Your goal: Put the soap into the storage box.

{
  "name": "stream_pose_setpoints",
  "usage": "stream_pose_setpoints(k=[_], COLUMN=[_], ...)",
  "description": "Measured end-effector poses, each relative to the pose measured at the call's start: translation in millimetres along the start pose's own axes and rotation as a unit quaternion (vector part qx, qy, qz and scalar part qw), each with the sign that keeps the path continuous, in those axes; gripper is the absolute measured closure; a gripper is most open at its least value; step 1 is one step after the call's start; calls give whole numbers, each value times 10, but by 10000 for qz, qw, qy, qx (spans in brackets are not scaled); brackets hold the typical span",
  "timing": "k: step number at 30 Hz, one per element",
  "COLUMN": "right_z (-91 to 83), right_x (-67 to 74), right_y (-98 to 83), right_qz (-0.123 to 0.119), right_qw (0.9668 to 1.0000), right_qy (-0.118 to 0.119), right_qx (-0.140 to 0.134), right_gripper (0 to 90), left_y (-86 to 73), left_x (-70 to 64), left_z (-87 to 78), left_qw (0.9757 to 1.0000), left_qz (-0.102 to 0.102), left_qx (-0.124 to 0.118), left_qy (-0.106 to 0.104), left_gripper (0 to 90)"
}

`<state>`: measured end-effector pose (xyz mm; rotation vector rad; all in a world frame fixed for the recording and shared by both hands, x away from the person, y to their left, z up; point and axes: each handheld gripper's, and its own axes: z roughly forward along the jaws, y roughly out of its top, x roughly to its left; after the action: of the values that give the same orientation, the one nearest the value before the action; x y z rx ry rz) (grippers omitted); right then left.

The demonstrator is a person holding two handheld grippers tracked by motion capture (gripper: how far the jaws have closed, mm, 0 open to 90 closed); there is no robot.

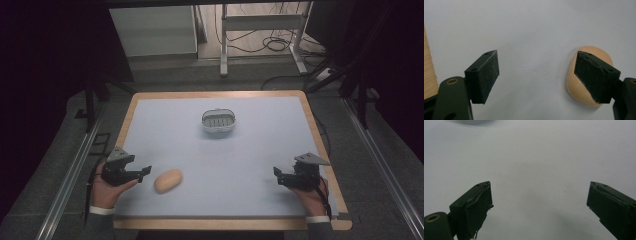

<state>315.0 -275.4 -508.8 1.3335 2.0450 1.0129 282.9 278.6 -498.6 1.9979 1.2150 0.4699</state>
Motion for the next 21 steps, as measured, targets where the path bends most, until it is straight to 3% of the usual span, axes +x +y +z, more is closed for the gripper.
stream_pose_setpoints(k=[8, 21], right_z=[-42, -42], right_x=[-48, -58], right_y=[-26, -38], right_qz=[13, -55], right_qw=[9999, 9999], right_qy=[24, 44], right_qx=[-139, -130], right_gripper=[83, 85], left_y=[-9, -10], left_x=[26, -5], left_z=[45, -5], left_qw=[10000, 10000], left_qz=[15, 74], left_qx=[92, 17], left_qy=[28, 49], left_gripper=[204, 205])
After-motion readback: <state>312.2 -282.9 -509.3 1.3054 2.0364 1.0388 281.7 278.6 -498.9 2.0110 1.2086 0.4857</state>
